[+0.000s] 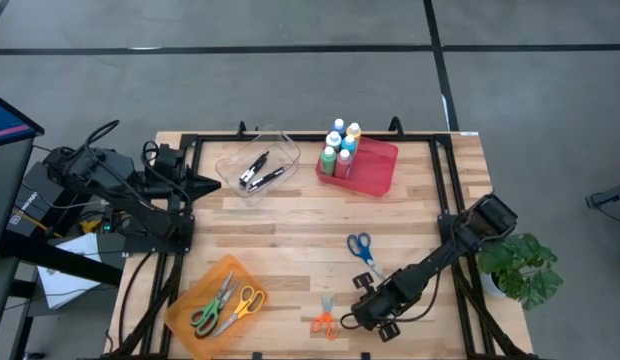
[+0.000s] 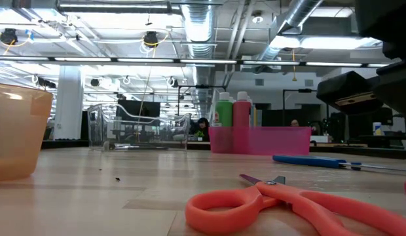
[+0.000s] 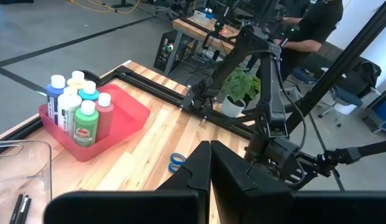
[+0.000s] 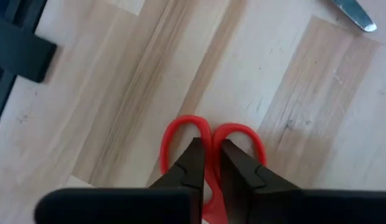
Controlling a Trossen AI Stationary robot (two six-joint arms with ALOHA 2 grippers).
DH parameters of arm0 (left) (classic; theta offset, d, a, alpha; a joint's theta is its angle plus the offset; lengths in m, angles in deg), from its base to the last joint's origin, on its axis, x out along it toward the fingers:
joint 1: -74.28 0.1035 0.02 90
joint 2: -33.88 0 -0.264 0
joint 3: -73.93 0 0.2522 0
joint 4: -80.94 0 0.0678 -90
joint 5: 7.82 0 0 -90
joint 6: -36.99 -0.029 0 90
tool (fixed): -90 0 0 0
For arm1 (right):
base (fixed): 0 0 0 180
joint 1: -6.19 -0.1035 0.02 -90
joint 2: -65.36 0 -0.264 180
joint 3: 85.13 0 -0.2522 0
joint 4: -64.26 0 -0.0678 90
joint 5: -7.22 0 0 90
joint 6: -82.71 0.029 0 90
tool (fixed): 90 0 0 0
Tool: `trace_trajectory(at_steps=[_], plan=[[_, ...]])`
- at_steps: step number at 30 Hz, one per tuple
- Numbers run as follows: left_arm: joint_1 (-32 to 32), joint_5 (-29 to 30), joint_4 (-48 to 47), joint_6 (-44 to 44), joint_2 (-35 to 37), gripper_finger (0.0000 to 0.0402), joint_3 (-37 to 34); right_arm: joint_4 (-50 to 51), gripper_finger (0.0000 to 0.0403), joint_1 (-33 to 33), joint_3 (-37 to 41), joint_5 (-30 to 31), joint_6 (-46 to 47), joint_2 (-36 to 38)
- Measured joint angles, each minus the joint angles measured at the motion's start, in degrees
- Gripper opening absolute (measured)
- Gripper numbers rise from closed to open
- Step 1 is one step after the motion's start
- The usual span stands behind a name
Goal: Pick & Place Paint Supplies
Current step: Put the red scissors into the orange bin
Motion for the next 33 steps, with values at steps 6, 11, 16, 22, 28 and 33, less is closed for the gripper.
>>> trace_trajectory(at_steps=[6, 11, 16, 22, 28, 33], plan=[[0.0, 0.0, 0.1, 0.0, 0.0, 0.0004, 0.0, 3.5, 0.0016, 1.3, -4.5, 0.4, 0.2, 0.0], [0.0, 0.0, 2.1, -0.5, 0.0, 0.0004, 0.0, 4.7, 0.0001, 3.6, -5.7, 1.1, 0.1, 1.9], [0.0, 0.0, 3.7, -0.5, 0.0, 0.0004, 0.0, 6.1, 0.0000, 6.3, -5.8, 1.2, 1.4, 4.3], [0.0, 0.0, 3.6, -0.5, 0.0, 0.0004, 0.0, 9.7, 0.0011, 8.5, -6.0, 0.9, 7.4, 6.9], [0.0, 0.0, 3.6, -0.6, 0.0, 0.0004, 0.0, 11.7, 0.0077, 7.1, -6.0, -2.2, 9.5, 6.7], [0.0, 0.0, 3.6, -0.5, 0.0, 0.0004, 0.0, 11.2, 0.0150, 6.3, -6.0, -0.6, 10.9, 5.6]])
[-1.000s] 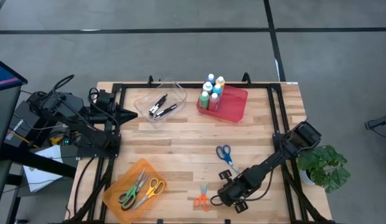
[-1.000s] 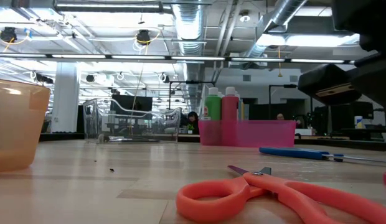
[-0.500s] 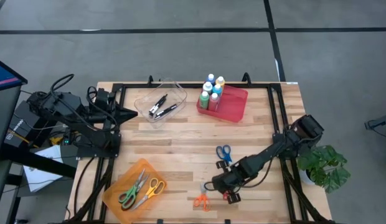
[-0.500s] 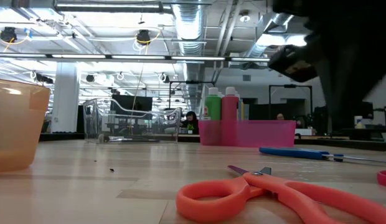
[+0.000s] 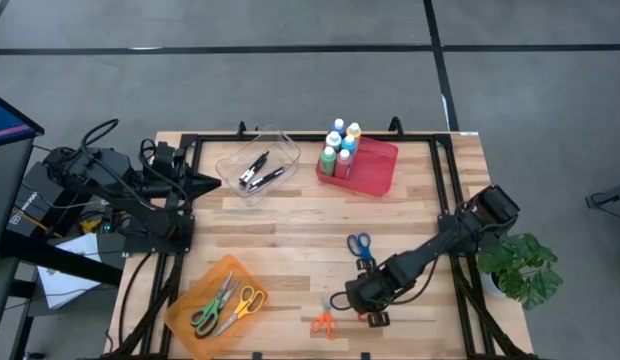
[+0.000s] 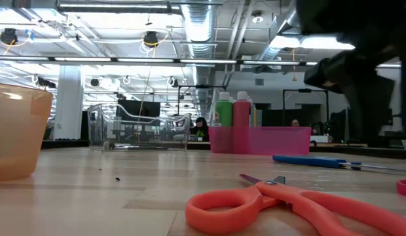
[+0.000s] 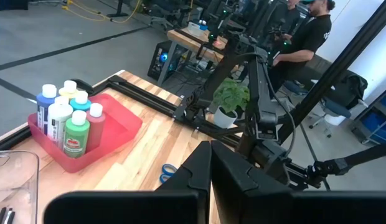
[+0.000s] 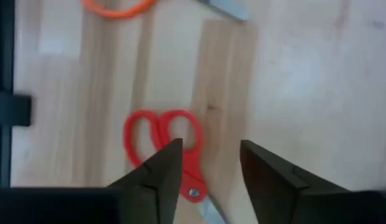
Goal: Pick & Place Paint Supplies
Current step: Put the red scissors into the orange bin
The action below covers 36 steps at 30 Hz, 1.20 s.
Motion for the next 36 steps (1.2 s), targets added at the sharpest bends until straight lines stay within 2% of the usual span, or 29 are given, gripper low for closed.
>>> trace_trajectory(at_steps=[4, 8, 12, 17, 24, 36], plan=[[0.0, 0.0, -0.1, 0.0, 0.0, 0.0004, 0.0, -1.5, 0.0173, 0.1, -0.3, 1.6, 1.5, -1.7], [0.0, 0.0, -0.1, 0.0, -0.1, 0.0004, 0.0, -2.2, 0.0165, -0.7, -0.2, 0.3, 1.9, -4.9], [0.0, 0.0, -0.1, 0.0, -0.3, 0.0004, 0.0, -2.0, 0.0149, -2.1, -0.4, -0.6, 2.5, -6.8], [0.0, 0.0, -0.1, 0.1, -0.7, 0.0004, 0.0, -0.1, 0.0120, -2.6, -0.5, 3.3, 6.4, -7.3], [0.0, 0.0, -0.1, 0.1, -1.2, 0.0004, 0.0, 1.5, 0.0015, -0.6, -0.4, 2.8, 8.5, -7.3], [0.0, 0.0, -0.1, 0.1, -1.3, 0.0004, 0.0, -0.8, 0.0007, 4.9, -0.1, -2.2, 7.1, -7.4]])
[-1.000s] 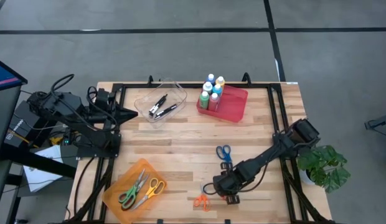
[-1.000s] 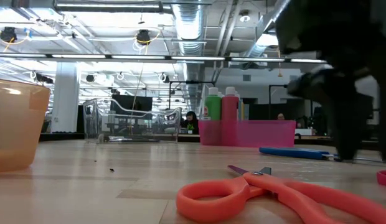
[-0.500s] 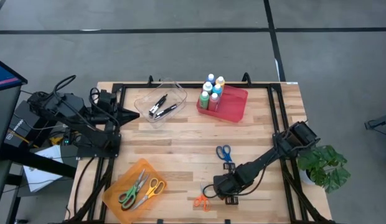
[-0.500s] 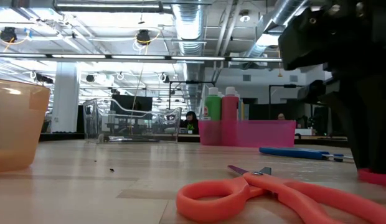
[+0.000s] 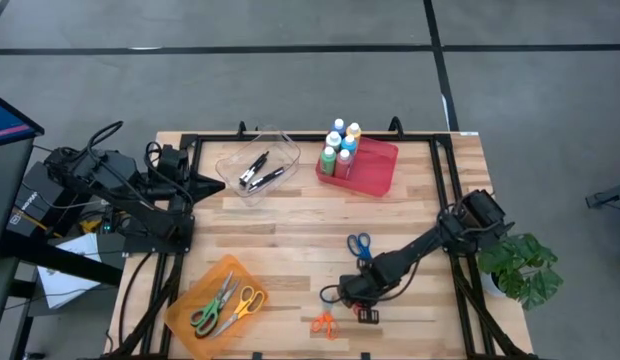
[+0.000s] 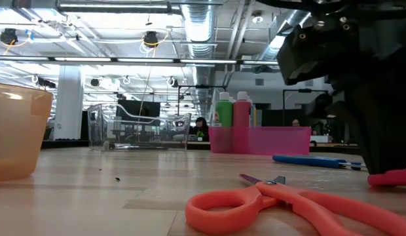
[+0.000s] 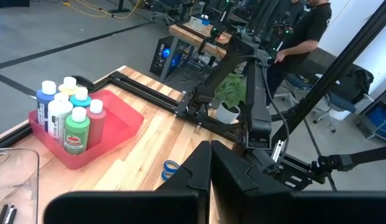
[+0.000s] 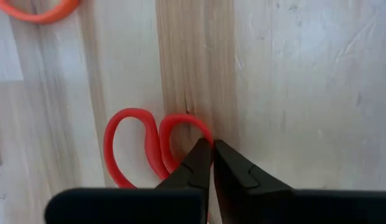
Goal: Pick & Place Paint Supplies
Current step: Put the red scissors into the orange bin
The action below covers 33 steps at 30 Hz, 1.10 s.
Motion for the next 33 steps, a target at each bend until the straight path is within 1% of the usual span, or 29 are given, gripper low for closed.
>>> trace_trajectory(at_steps=[10, 12, 14, 18, 20, 33], plan=[[0.0, 0.0, 0.0, 0.0, 0.0, 0.0004, 0.0, -2.2, 0.0003, 1.8, 0.0, -1.1, -1.7, 0.5], [0.0, 0.0, 0.0, 0.0, 0.0, 0.0004, 0.0, -3.2, 0.0002, 2.0, 0.2, -0.5, -1.7, 1.1], [0.0, 0.0, 0.0, 0.0, 0.0, 0.0004, 0.0, -4.9, 0.0001, 2.6, 0.2, 1.6, -1.8, 1.8], [0.0, 0.0, 0.0, 0.0, 0.0, 0.0004, 0.0, -7.0, 0.0000, 4.9, 0.2, 2.1, -1.8, 5.1], [0.0, 0.0, 0.0, 0.0, 0.0, 0.0004, 0.0, -8.5, 0.0000, 5.9, 0.2, 1.1, -1.9, 6.6], [0.0, 0.0, 0.1, -0.8, 0.0, 0.0004, 0.0, -23.7, 0.0001, 13.9, 0.0, 0.0, -5.7, 18.9]])
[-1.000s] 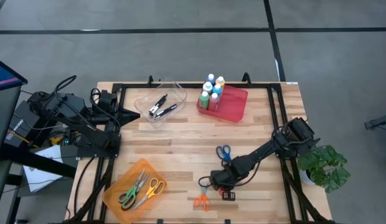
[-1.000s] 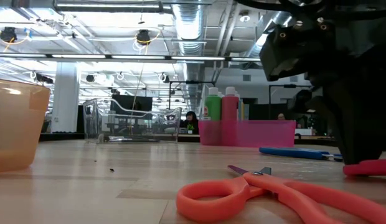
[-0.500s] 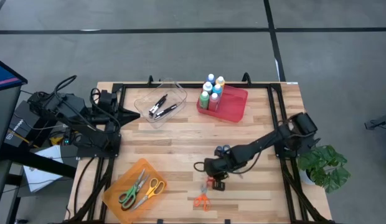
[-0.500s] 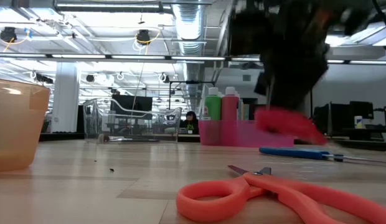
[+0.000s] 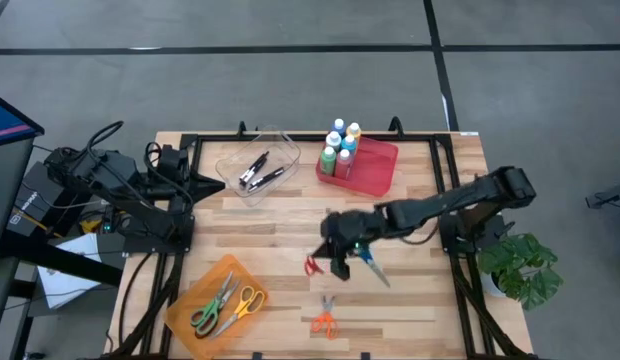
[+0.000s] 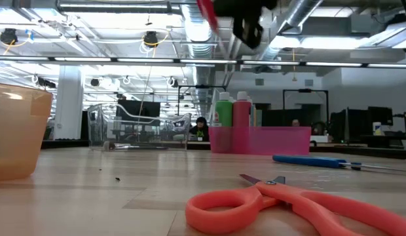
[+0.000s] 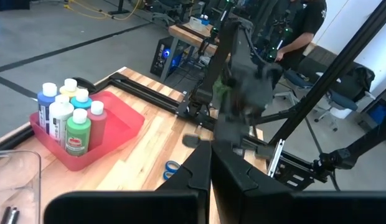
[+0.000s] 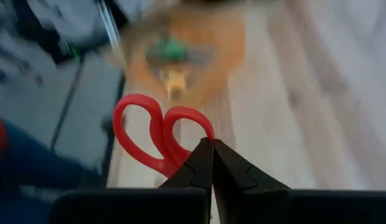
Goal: Pick & Place Paint Supplies
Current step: Put the red scissors into the orange bin
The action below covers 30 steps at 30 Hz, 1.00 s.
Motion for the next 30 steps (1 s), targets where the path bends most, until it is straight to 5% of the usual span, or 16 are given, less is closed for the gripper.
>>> trace_trajectory(at_steps=[12, 30], plan=[[0.0, 0.3, 0.9, -2.4, -0.9, 0.0014, 0.0, -13.1, 0.0001, 4.7, -0.1, 0.0, -2.3, 8.2], [0.0, 2.8, -3.8, 0.7, -9.3, 0.0146, 0.0, -19.9, 0.0000, 2.8, -0.1, -2.9, -5.2, 11.6]])
